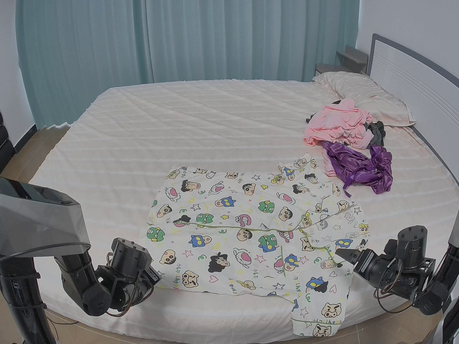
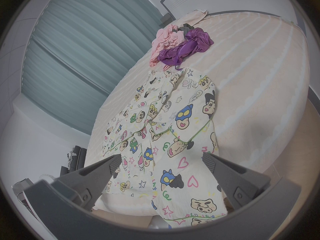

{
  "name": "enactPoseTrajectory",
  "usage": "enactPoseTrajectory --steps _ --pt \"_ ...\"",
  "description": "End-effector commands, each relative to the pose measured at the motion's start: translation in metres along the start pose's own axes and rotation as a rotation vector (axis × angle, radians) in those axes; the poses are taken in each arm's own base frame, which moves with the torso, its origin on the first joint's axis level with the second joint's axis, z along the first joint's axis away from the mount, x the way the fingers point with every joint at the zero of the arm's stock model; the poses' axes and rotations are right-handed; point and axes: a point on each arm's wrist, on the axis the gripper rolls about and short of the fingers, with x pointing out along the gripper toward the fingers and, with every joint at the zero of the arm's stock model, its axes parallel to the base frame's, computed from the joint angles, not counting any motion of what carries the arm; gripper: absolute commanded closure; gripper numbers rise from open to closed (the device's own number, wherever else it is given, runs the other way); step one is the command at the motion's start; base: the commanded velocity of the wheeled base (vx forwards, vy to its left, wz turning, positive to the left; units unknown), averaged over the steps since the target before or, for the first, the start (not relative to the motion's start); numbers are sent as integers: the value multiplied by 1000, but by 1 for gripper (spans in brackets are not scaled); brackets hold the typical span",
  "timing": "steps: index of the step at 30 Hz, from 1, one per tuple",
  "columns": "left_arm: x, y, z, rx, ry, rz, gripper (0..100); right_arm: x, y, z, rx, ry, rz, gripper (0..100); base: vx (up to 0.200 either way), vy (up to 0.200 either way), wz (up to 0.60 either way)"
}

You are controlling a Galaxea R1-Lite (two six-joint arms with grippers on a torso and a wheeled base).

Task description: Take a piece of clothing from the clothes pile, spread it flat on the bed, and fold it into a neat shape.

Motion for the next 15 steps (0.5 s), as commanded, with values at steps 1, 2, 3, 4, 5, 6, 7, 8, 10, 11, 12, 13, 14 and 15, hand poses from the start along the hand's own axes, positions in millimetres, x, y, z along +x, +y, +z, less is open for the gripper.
enactPoseTrajectory --steps 1,2,3,4,5,6,7,8,10,11,12,13,14,15 --pt "-3 7 -8 26 22 27 100 0 -1 -1 0 3 -9 0 0 0 0" --pt "-3 8 -8 26 23 28 100 0 -2 -1 0 3 -9 0 0 0 0" --pt "-3 8 -8 26 23 28 100 0 -2 -1 0 3 -9 0 0 0 0" --pt "-4 9 -8 28 25 32 100 -1 -3 -2 -1 7 -14 0 0 0 0" --pt "-4 9 -9 32 27 32 100 -1 -3 -2 -3 9 -16 0 0 0 0" --pt "-5 8 -9 33 25 30 100 0 -4 -2 -3 13 -19 0 0 0 0" --pt "-6 8 -8 31 24 26 100 0 -4 -3 -5 16 -22 0 0 0 0" --pt "-7 7 -8 30 22 22 100 1 -5 -3 -4 16 -27 0 0 0 0" --pt "-14 5 -4 22 3 0 100 2 -8 -5 -10 29 -46 0 0 0 0" --pt "-14 5 -4 22 3 0 100 2 -8 -5 -10 29 -46 0 0 0 0" --pt "-17 3 -2 18 -12 -14 100 3 -12 -6 -25 41 -66 0 0 0 0" --pt "-18 2 -2 17 -14 -16 100 4 -13 -6 -31 43 -71 0 0 0 0" --pt "-20 2 0 11 -29 -19 100 6 -16 -7 -58 52 -90 0 0 0 0" --pt "-20 1 2 7 -39 -21 100 7 -19 -7 -77 60 -104 0 0 0 0"
